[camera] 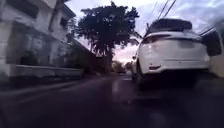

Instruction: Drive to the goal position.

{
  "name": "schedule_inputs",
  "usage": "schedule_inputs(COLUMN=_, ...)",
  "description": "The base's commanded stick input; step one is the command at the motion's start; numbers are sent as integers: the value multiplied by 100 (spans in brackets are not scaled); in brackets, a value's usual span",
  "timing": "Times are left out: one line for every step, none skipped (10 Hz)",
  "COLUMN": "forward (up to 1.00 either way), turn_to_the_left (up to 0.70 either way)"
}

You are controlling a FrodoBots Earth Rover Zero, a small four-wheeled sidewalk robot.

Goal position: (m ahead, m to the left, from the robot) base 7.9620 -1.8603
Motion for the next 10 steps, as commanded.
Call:
schedule_inputs(forward=70, turn_to_the_left=-32)
schedule_inputs(forward=70, turn_to_the_left=-35)
schedule_inputs(forward=70, turn_to_the_left=-35)
schedule_inputs(forward=70, turn_to_the_left=-35)
schedule_inputs(forward=70, turn_to_the_left=-19)
schedule_inputs(forward=70, turn_to_the_left=0)
schedule_inputs(forward=70, turn_to_the_left=0)
schedule_inputs(forward=70, turn_to_the_left=0)
schedule_inputs(forward=70, turn_to_the_left=0)
schedule_inputs(forward=70, turn_to_the_left=0)
